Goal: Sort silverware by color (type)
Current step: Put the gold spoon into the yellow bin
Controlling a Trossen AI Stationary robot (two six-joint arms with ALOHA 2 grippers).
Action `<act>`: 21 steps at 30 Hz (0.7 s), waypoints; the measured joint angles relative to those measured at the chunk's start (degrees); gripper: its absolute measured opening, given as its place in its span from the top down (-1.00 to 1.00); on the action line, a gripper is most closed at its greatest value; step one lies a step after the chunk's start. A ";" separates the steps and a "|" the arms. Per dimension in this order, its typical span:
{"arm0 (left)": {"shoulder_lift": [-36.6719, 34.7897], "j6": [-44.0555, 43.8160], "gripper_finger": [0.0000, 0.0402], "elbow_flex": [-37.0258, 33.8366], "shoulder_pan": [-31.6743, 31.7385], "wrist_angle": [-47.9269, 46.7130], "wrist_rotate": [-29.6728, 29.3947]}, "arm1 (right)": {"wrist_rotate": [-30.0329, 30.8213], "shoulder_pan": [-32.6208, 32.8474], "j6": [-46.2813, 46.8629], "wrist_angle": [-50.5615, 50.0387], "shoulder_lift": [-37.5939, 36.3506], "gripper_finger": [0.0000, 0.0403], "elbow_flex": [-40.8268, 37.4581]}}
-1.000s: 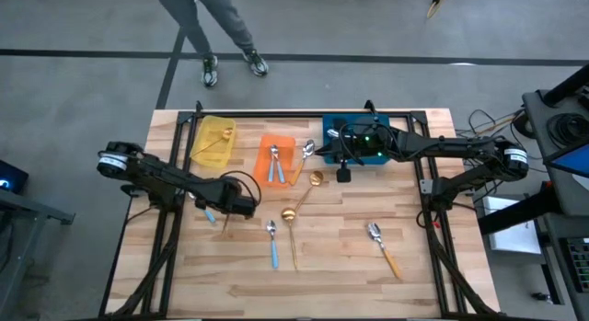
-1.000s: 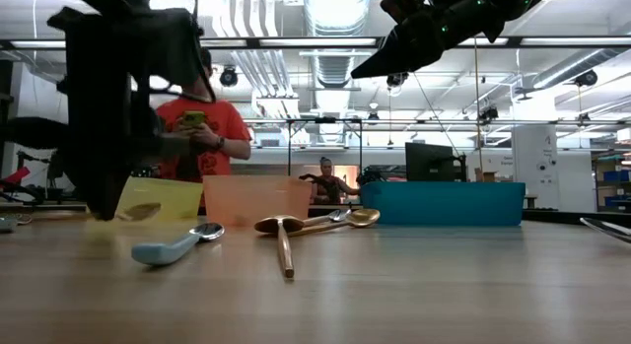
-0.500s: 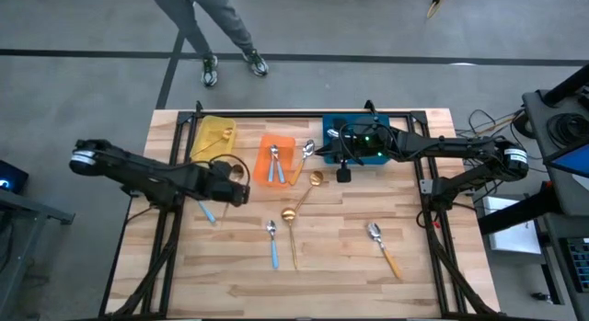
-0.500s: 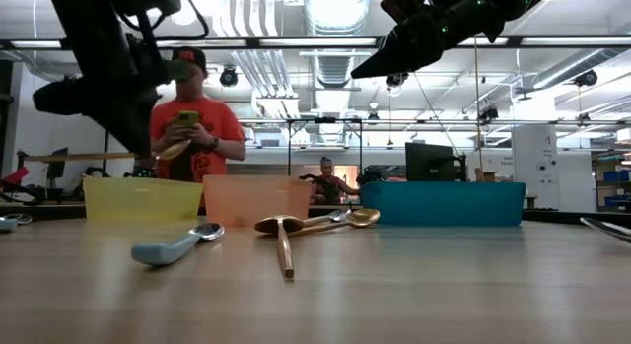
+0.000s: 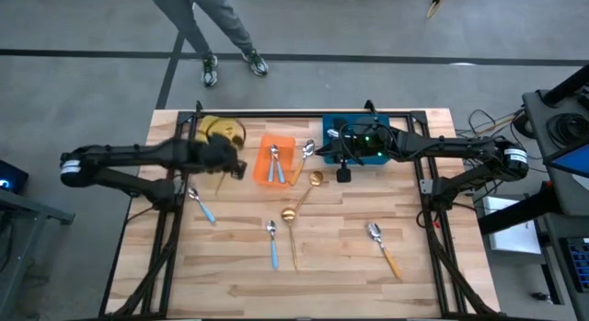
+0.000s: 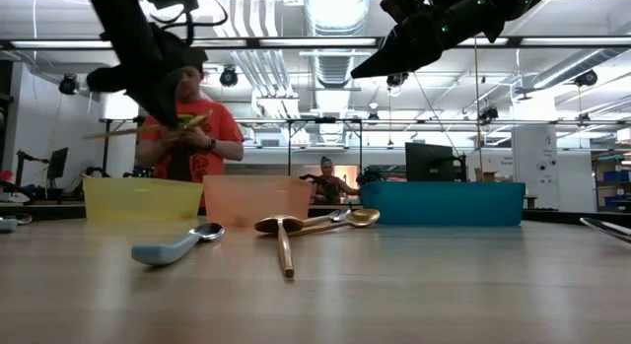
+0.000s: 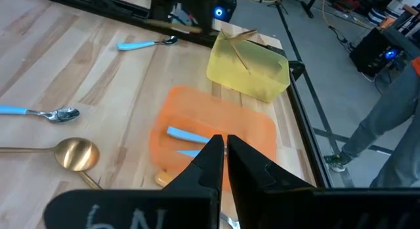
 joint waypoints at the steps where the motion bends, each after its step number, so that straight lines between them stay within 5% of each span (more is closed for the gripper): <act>1: 0.29 3.00 1.00 1.56 2.13 -1.23 0.03 | 0.00 0.00 0.00 0.00 0.00 0.94 0.00; 11: 5.75 31.74 1.00 11.38 28.31 -12.21 11.81 | 0.00 0.02 -0.02 0.00 0.00 0.94 0.00; 21: 12.97 43.27 1.00 11.38 36.80 -14.27 14.28 | 0.00 0.00 -0.20 0.00 0.00 0.94 0.00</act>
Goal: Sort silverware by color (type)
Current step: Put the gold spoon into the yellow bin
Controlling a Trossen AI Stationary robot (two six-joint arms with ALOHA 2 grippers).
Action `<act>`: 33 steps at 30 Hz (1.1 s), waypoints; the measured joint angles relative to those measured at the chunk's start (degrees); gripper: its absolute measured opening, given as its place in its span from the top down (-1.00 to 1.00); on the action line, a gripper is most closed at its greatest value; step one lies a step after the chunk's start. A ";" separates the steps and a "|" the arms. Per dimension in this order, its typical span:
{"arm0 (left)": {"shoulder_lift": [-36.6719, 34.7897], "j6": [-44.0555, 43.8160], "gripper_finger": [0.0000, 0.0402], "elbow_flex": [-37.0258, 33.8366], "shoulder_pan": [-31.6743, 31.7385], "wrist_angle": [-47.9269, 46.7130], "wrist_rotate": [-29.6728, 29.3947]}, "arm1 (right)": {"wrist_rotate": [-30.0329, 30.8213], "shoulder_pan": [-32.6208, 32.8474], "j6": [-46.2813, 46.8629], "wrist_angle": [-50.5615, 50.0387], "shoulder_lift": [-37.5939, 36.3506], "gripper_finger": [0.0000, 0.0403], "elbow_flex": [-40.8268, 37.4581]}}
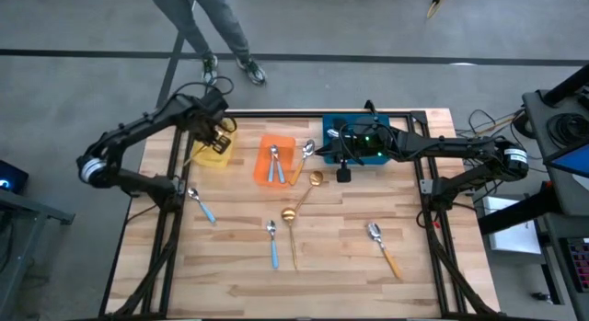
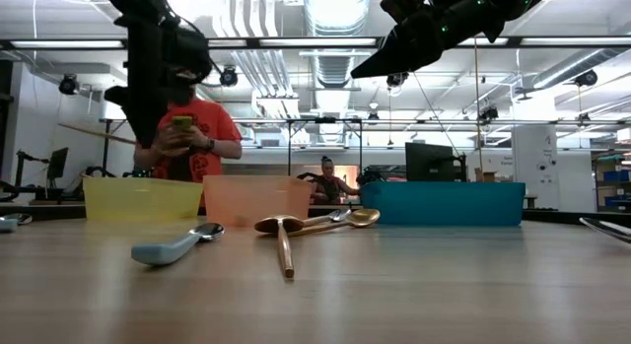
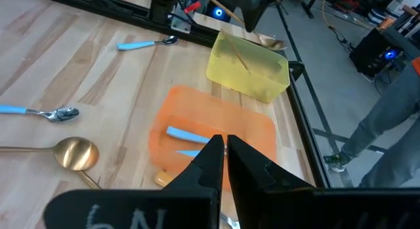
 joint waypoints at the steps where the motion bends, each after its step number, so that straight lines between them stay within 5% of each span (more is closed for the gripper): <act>1: 0.88 0.61 1.00 0.00 0.36 -0.47 0.00 | 0.00 0.00 -0.02 0.00 0.00 0.94 0.00; 33: 14.02 6.89 1.00 0.00 3.49 4.73 -8.70 | 0.04 0.00 -0.41 -0.44 0.00 0.94 0.00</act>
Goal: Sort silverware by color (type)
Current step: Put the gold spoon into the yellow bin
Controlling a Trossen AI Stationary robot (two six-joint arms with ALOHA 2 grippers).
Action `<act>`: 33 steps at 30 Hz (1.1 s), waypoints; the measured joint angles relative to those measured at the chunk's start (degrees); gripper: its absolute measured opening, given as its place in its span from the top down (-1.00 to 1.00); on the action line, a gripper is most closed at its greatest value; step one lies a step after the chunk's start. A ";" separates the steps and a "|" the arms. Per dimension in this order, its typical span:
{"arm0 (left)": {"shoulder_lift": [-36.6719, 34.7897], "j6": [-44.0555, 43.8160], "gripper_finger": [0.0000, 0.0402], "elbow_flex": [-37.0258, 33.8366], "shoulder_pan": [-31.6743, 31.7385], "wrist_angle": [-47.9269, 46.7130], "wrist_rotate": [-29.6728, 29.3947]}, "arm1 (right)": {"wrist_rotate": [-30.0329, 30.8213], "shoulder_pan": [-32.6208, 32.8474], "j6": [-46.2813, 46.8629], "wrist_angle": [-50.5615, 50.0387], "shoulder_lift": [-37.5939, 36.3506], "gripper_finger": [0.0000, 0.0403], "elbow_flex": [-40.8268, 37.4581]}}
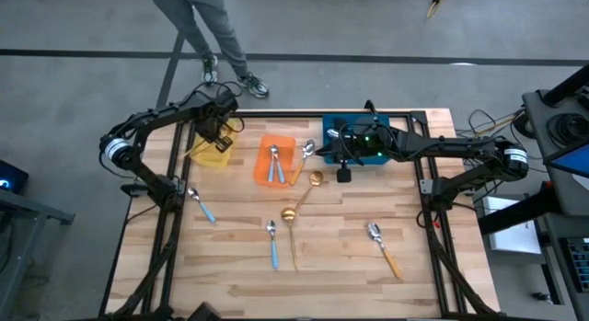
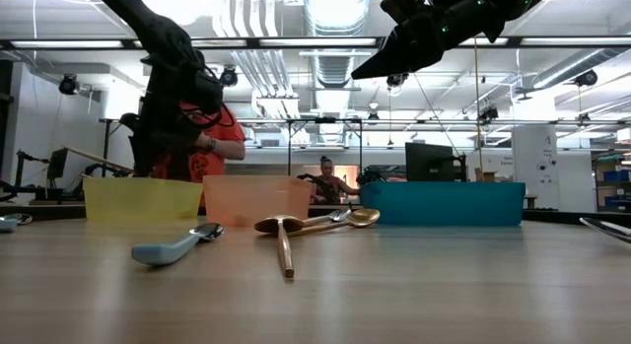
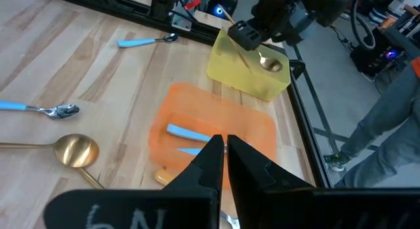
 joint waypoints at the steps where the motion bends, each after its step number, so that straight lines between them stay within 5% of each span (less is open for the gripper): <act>1: 0.01 0.11 1.00 0.00 0.02 0.49 0.00 | 0.00 0.00 0.00 0.00 0.00 0.94 0.00; 33: 0.00 1.16 1.00 0.00 0.23 5.18 0.02 | 0.00 0.00 0.00 -0.20 0.00 0.94 0.00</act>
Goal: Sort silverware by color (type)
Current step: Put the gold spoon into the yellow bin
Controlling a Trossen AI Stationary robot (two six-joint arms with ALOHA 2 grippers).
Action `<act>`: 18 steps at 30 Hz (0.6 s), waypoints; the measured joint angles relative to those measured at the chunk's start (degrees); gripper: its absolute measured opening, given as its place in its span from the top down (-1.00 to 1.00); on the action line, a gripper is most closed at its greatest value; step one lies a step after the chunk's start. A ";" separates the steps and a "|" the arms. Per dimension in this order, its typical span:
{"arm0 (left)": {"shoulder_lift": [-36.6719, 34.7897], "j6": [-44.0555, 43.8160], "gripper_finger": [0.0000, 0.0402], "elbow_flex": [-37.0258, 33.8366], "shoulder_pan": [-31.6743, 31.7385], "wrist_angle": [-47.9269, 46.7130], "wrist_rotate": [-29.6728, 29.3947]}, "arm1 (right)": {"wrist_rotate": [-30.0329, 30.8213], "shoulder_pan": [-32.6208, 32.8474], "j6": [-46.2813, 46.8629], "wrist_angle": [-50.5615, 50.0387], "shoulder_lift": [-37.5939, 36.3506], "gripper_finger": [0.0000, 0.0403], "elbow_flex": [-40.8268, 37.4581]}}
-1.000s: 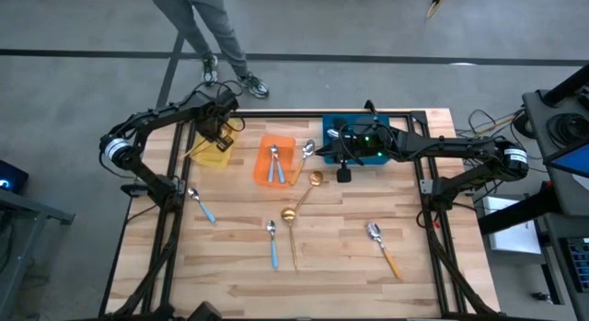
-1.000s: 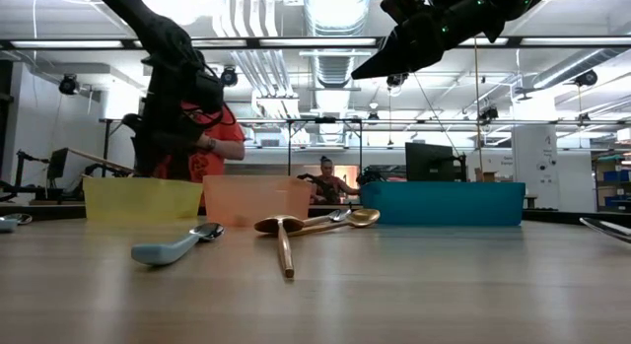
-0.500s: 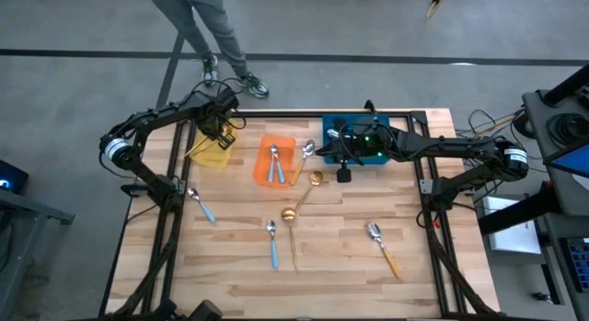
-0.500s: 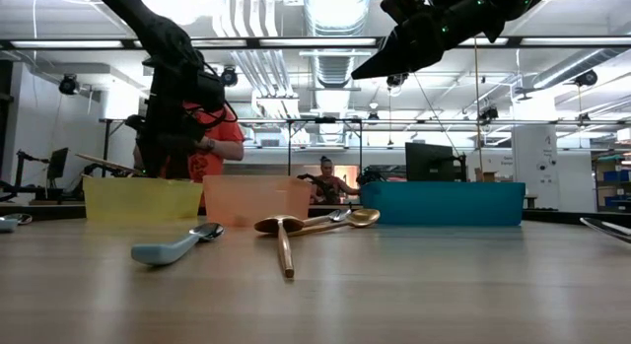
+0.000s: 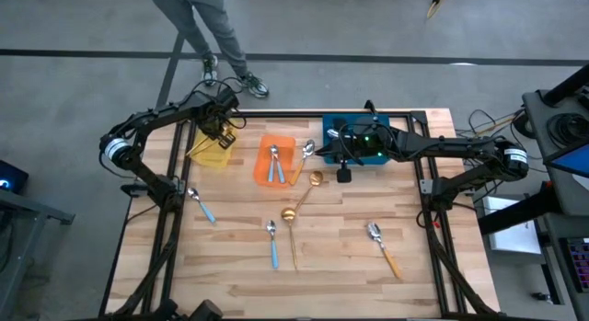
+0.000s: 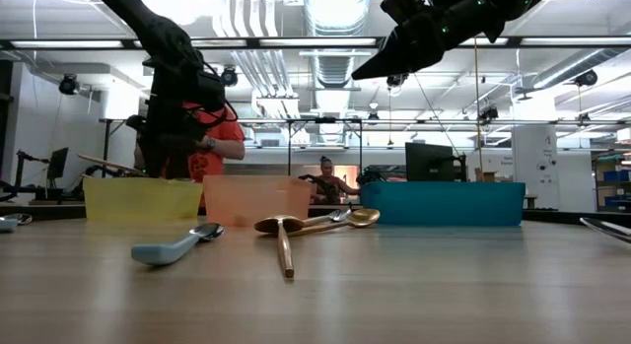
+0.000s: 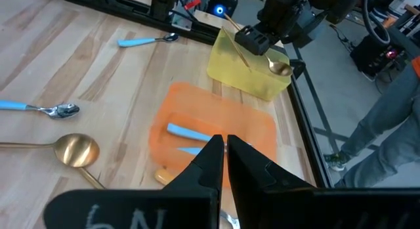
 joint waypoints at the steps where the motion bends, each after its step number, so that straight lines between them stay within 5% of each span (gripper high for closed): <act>1: 0.00 0.03 1.00 0.00 0.00 0.01 0.00 | 0.00 0.00 0.00 -0.16 0.00 0.94 0.00; 18: 0.00 -1.44 1.00 -0.19 -0.09 0.15 0.02 | 0.00 0.00 0.00 -0.30 0.00 0.94 0.00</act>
